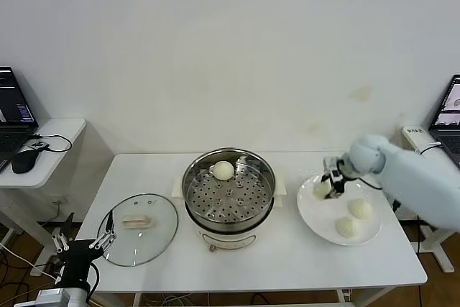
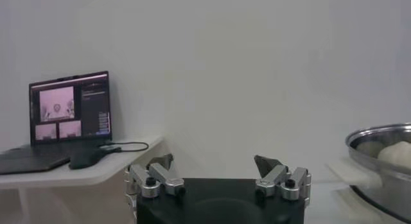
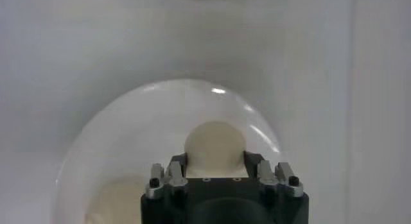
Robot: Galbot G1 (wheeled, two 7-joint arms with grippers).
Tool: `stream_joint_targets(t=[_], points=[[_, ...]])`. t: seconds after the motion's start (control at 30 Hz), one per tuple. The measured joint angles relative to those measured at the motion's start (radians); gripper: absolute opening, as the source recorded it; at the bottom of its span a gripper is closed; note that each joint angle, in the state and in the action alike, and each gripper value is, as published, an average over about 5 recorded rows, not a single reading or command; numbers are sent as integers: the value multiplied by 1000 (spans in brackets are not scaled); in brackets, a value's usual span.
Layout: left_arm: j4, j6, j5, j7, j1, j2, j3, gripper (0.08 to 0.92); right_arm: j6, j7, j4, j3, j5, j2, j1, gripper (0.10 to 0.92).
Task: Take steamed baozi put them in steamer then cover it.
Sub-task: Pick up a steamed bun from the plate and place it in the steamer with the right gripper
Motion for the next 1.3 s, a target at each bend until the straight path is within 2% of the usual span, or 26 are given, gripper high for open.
stream_joint_targets(t=[0.27,0.6,0.93,1.3], points=[[-8,1,-3,0,-5,8,4,823,-82,25,109,-132,192,57,234,579],[-4,-2,-7,-2,-6,7,-11,823,-198,91,147,-204,379,241,310,585],[-17,-5,-7,-2,-6,-8,-24,823,-282,145,73,-243,448,449,263,585],[-26,-5,-7,-2,-9,-18,-20,823,-328,177,-30,-255,448,598,182,585]])
